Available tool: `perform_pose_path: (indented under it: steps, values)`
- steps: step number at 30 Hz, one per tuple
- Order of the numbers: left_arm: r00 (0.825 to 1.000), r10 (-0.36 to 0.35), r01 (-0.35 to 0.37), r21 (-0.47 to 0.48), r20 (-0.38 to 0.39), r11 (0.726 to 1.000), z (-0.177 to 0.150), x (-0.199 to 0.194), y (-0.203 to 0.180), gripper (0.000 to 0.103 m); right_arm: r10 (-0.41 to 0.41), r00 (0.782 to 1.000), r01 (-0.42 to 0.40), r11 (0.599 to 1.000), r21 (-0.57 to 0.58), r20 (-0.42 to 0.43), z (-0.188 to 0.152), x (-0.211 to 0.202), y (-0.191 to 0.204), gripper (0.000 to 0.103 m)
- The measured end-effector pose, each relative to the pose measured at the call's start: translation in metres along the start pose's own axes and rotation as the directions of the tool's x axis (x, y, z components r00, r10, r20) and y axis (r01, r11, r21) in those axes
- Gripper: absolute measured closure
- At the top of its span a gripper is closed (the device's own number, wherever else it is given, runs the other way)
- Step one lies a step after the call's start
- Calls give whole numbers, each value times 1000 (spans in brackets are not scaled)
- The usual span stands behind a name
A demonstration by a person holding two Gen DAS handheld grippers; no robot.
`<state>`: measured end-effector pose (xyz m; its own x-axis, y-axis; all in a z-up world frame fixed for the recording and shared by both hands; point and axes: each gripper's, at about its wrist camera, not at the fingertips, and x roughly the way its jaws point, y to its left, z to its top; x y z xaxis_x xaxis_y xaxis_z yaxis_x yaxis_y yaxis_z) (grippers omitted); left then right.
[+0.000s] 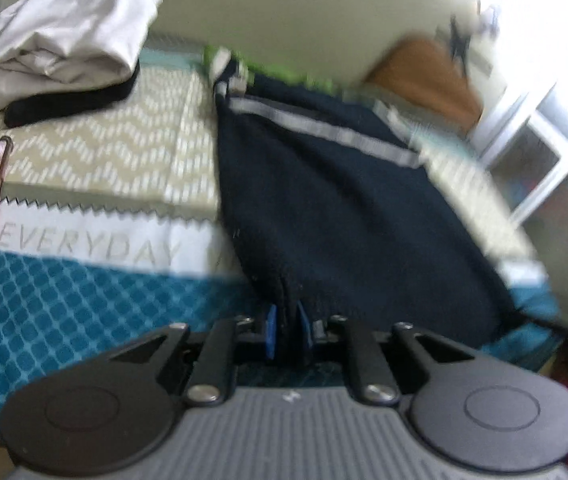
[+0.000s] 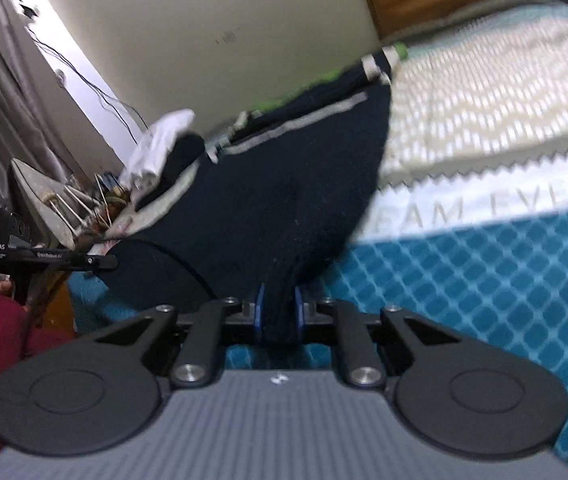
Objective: Fold small clothes
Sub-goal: 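Grasp the sweater hem with both grippers side by side, then lift the hem with both grippers and fold it toward the collar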
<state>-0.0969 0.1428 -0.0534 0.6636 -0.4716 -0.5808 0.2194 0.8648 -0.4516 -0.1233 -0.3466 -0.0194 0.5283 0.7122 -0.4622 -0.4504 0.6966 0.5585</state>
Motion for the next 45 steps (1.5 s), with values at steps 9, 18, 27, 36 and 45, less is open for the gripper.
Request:
perform_pose_path:
  steps: [9, 18, 27, 36, 45]
  values:
    - [977, -106, 126, -102, 183, 987, 83, 13, 13, 93, 30, 981, -15, 997, -77, 193, 76, 22, -2, 93]
    - [963, 225, -197, -181, 149, 964, 180, 114, 28, 62, -229, 953, 224, 973, 48, 198, 171, 113, -40, 47]
    - [996, 61, -49, -181, 63, 982, 134, 117, 45, 49, -217, 970, 202, 970, 134, 109, 118, 82, -56, 46]
    - [990, 132, -129, -55, 46, 990, 116, 123, 41, 94, -309, 950, 309, 951, 12, 41, 108, 99, -32, 92]
    - [948, 209, -243, 118, 240, 963, 190, 79, 16, 58, -321, 933, 344, 927, -147, 162, 209, 85, -6, 58]
